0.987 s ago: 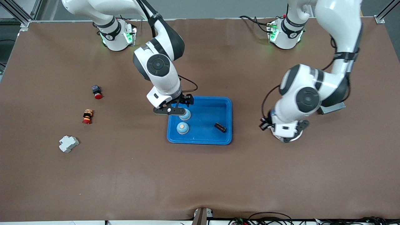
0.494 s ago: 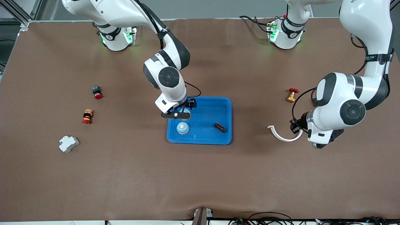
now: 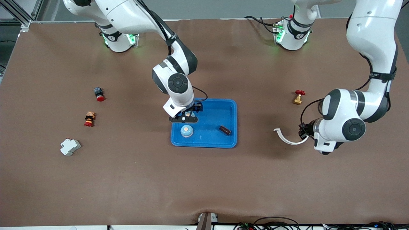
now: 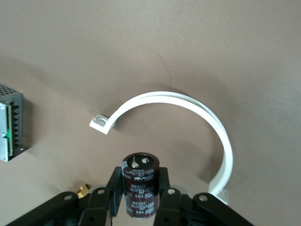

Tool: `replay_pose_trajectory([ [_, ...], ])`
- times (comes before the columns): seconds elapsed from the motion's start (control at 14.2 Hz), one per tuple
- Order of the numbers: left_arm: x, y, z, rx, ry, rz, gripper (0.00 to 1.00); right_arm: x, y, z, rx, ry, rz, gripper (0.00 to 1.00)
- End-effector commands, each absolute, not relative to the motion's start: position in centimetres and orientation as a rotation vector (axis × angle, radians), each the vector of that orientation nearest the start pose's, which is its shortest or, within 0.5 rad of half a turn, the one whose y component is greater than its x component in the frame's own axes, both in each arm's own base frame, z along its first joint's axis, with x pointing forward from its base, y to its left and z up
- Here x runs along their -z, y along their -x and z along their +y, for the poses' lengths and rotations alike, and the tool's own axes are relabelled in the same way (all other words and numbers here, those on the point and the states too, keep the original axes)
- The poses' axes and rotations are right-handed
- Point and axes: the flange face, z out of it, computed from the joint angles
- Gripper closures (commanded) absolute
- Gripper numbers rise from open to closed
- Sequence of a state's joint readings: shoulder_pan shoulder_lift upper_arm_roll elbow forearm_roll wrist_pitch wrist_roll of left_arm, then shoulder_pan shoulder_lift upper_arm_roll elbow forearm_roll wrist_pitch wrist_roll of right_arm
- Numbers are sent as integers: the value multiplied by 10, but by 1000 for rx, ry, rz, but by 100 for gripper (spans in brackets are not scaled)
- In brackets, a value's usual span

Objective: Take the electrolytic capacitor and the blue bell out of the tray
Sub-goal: 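Place the capacitor by the white arch with the left gripper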

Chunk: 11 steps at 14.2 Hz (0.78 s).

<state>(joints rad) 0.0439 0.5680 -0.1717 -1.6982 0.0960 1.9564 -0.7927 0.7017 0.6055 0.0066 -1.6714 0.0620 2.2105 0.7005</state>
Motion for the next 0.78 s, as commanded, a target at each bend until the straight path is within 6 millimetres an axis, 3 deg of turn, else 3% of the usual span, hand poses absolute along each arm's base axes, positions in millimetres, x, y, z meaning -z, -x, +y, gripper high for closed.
replay_pose_trajectory([
  [0.0,-234,-638,-62,-411,2837,-926,100,-231,-510,444,-121,3138,44,0],
  [0.63,-197,-632,-71,-481,2815,-927,100,-199,-507,444,-132,3147,41,0],
  [0.71,-193,-632,-71,-487,2814,-924,94,-193,-506,444,-135,3149,39,0],
])
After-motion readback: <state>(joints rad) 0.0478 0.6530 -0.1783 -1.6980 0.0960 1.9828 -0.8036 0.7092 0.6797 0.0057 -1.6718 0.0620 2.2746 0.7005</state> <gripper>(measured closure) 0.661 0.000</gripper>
